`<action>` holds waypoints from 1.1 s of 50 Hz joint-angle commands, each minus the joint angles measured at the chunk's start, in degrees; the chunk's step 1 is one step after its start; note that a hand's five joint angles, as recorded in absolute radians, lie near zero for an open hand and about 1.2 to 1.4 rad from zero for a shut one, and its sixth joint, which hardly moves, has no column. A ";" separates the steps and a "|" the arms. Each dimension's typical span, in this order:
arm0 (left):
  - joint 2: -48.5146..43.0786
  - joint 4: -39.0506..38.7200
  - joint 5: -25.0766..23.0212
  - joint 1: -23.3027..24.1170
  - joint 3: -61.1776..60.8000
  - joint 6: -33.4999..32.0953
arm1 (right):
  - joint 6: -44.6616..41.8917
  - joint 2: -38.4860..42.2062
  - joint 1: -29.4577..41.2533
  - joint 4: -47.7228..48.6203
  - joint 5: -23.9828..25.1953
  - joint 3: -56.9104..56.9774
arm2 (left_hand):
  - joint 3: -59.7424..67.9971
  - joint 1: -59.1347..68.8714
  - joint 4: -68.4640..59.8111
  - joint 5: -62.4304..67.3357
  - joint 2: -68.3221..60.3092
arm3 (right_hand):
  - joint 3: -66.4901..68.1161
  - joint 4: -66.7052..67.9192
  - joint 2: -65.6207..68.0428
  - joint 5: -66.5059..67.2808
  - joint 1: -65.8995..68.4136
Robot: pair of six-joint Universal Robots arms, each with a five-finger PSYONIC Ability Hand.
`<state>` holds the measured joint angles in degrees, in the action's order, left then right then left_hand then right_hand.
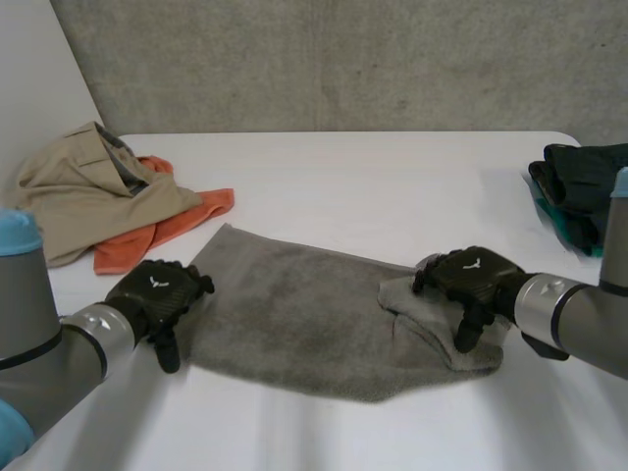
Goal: Fold the laundry.
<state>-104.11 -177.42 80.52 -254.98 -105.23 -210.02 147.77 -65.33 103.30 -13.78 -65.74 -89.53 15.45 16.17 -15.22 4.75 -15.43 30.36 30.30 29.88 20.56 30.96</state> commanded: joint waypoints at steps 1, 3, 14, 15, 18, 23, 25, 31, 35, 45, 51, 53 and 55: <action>-1.79 -4.15 -1.69 -3.07 -1.82 -7.07 | -0.38 2.40 1.90 2.61 -3.96 0.06 | 6.02 5.29 -6.25 6.72 -6.04 | 42.22 42.27 42.70 42.02 41.61; -3.28 -6.96 -1.60 -3.25 -1.74 -7.86 | -0.38 2.05 1.90 4.37 -5.36 -0.29 | 11.71 10.99 -11.94 12.41 -11.73 | 49.64 49.69 50.12 49.44 49.04; -4.34 -12.43 -1.25 -2.37 -1.47 -7.95 | -0.56 -6.29 1.29 7.54 -9.32 -0.65 | 64.55 63.83 -64.78 65.25 -64.57 | 49.64 49.70 50.12 49.44 49.04; -3.91 -12.34 -1.25 -2.19 -1.56 -7.95 | -0.56 -7.08 1.29 7.63 -9.67 -0.38 | 64.55 63.83 -64.78 65.25 -64.57 | 49.64 49.70 50.12 49.44 49.04; -3.38 -11.90 -1.16 -1.75 -1.65 -7.51 | -0.21 -7.88 1.46 8.59 -11.43 3.92 | 64.55 63.83 -64.78 65.25 -64.57 | 49.64 49.70 50.12 49.44 49.04; 1.63 -10.84 -1.86 -0.35 -3.23 -7.33 | -0.21 -5.87 1.99 9.30 -14.77 12.26 | 64.55 63.83 -64.78 65.25 -64.57 | 49.64 49.70 50.12 49.44 49.04; 1.72 -11.28 -2.30 -0.52 -4.28 -7.77 | -0.21 -2.35 2.08 8.68 -15.74 15.00 | 43.09 42.37 -43.32 43.79 -43.11 | 49.64 49.70 50.12 49.44 49.04; 1.55 -10.67 -2.56 -0.52 -5.86 -7.34 | -0.29 2.58 3.22 8.68 -17.15 15.27 | 8.39 7.67 -8.62 9.09 -8.41 | 49.64 49.70 50.12 49.44 49.04; 1.37 -11.37 -2.56 -0.52 -6.48 -7.77 | -0.21 2.67 3.22 8.94 -17.06 13.25 | 8.72 8.00 -8.95 9.43 -8.75 | 49.64 49.70 50.12 49.44 49.04; -8.29 -16.38 -2.92 -0.43 -0.86 -8.13 | -0.21 2.67 2.61 9.03 -16.97 11.05 | 9.57 8.84 -9.79 10.27 -9.59 | 49.64 49.70 50.12 49.44 49.04; -14.88 -18.49 -2.83 -0.26 4.23 -8.74 | -0.21 2.40 2.52 9.12 -16.97 9.73 | 11.91 11.19 -12.14 12.61 -11.93 | 49.64 49.70 50.12 49.44 49.04; -16.99 -19.28 -2.74 -0.26 6.43 -9.27 | -0.21 2.40 2.52 9.12 -16.88 9.47 | 16.12 15.40 -16.35 16.82 -16.14 | 49.64 49.70 50.12 49.44 49.04; -17.96 -19.63 -2.74 -0.17 7.84 -9.62 | -0.21 2.40 2.52 9.12 -16.88 9.03 | 16.80 16.07 -17.02 17.50 -16.82 | 49.64 49.70 50.12 49.44 49.04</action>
<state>-117.88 -195.67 77.68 -255.30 -101.73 -218.71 147.58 -62.86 105.83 -4.67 -82.69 -79.55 25.71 25.54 -25.54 15.74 -25.71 67.38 68.54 66.35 55.40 59.13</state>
